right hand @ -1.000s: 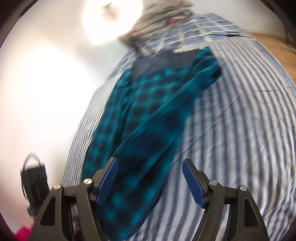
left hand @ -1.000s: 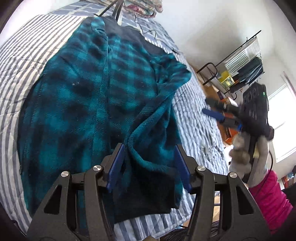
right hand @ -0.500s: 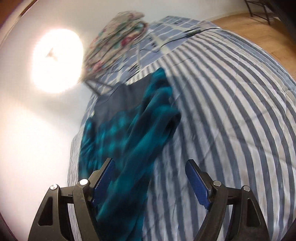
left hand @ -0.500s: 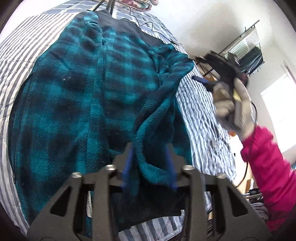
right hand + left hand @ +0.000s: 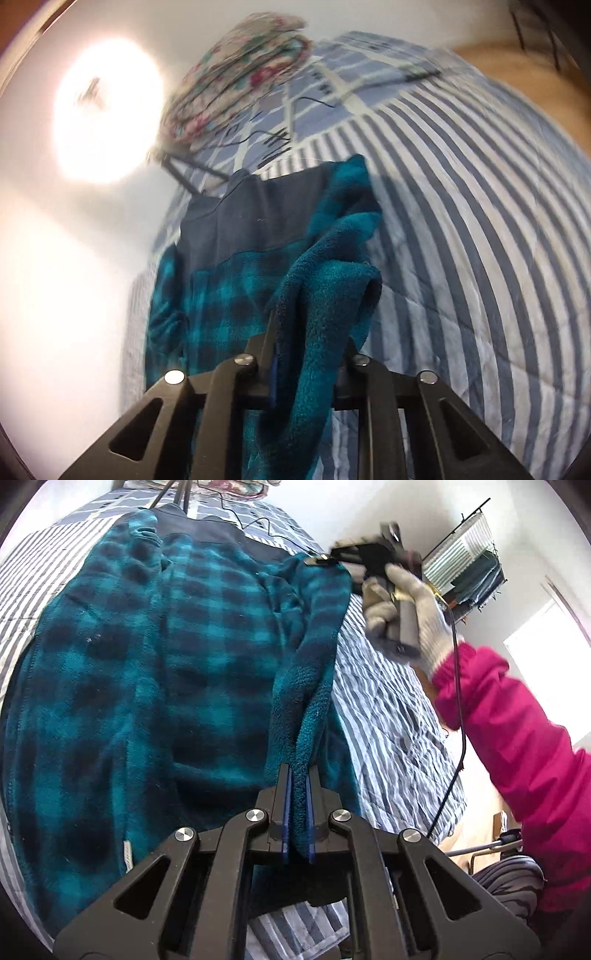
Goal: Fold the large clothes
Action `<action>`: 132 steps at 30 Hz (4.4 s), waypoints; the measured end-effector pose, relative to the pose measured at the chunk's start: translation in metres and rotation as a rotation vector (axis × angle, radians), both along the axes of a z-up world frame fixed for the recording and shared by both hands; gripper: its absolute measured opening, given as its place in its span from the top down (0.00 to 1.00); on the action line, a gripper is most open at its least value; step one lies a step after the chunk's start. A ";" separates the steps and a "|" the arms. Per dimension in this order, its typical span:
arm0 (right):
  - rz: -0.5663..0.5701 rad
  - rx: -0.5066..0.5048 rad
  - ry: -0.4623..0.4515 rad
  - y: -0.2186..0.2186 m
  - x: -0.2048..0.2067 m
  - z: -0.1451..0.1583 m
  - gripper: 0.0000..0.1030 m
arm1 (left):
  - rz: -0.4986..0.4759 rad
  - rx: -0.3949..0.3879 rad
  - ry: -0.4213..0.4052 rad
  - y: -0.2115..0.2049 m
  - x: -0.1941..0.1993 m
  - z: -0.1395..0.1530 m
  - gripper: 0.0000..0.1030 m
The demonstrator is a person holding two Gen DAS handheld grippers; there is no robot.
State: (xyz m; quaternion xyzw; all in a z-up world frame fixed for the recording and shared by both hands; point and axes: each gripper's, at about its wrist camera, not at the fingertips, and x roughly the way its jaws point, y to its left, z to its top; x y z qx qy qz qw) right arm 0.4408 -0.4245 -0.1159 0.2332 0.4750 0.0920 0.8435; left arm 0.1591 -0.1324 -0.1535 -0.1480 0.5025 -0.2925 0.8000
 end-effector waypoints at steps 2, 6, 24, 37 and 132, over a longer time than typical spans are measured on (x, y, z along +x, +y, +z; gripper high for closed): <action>0.047 -0.101 -0.010 0.025 0.006 0.013 0.88 | -0.005 -0.002 -0.005 0.001 -0.003 0.001 0.96; 0.143 -0.300 -0.029 0.079 0.017 0.029 0.89 | 0.003 -0.007 0.003 0.004 -0.005 -0.001 0.96; 0.454 -0.561 0.008 0.242 0.052 -0.041 0.69 | 0.027 0.009 0.063 0.009 -0.004 -0.021 0.96; 0.305 -0.322 -0.064 0.126 -0.033 0.017 0.68 | 0.020 0.050 0.033 0.007 -0.016 -0.010 0.96; 0.614 -0.468 -0.094 0.179 -0.337 -0.037 0.61 | 0.211 0.057 0.201 0.165 -0.023 -0.046 0.46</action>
